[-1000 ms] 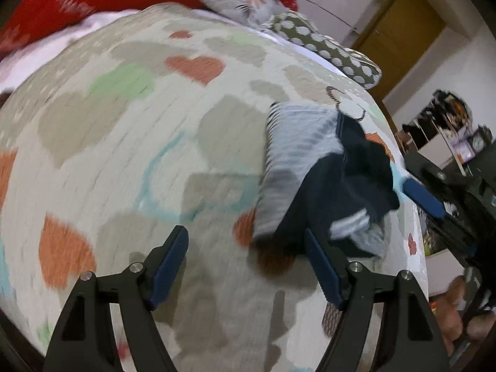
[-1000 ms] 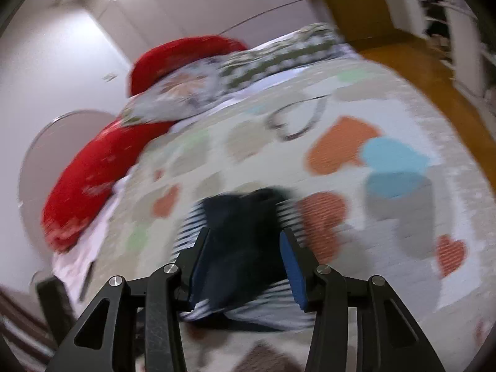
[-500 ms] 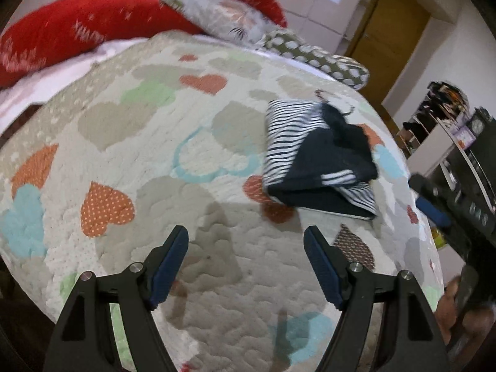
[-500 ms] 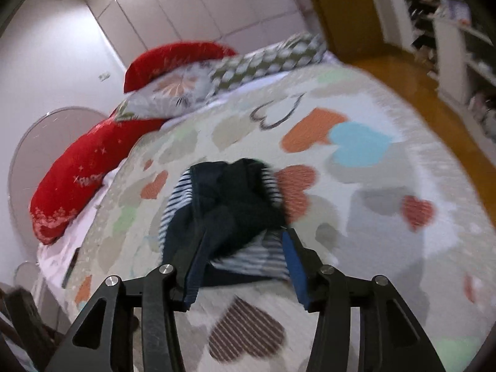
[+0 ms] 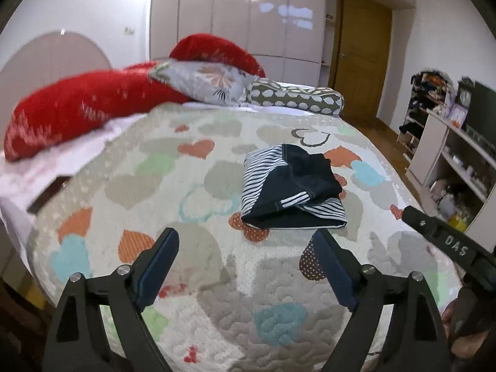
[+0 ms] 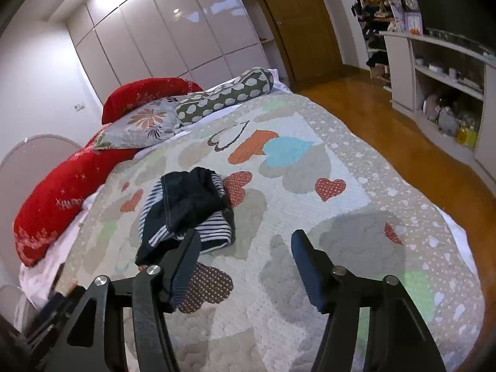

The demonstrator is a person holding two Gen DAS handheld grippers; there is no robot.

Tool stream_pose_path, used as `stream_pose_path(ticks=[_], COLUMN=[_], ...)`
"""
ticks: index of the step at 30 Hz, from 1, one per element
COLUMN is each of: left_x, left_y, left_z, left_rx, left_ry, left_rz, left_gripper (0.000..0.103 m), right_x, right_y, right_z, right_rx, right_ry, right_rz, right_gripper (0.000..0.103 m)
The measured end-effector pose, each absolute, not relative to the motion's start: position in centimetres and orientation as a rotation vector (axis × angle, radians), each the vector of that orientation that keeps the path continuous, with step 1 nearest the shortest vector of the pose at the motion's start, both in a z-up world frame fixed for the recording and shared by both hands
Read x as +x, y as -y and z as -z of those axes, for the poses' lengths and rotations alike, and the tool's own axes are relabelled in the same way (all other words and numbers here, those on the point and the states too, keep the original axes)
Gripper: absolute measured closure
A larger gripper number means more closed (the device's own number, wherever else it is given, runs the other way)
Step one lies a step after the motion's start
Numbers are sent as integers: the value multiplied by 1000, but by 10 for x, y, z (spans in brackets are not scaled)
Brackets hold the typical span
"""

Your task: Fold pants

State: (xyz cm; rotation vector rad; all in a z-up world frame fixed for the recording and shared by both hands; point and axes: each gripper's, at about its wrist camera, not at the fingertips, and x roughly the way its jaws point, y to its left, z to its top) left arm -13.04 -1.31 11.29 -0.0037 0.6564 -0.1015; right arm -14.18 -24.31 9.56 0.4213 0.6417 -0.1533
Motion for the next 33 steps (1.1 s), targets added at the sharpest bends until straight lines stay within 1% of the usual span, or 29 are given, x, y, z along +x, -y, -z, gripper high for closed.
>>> stream_pose_path(ticks=[13, 33], left_x=[-126, -123], left_y=[29, 34], left_z=[-92, -76], left_rx=[65, 69], left_ry=[-755, -847], left_rz=[135, 166], left_gripper=[16, 16], right_x=[-144, -141], right_y=[248, 239], right_z=[-63, -49], right_rx=[419, 393], right_ry=[-745, -818], right_rz=[204, 204], right_gripper=[36, 35])
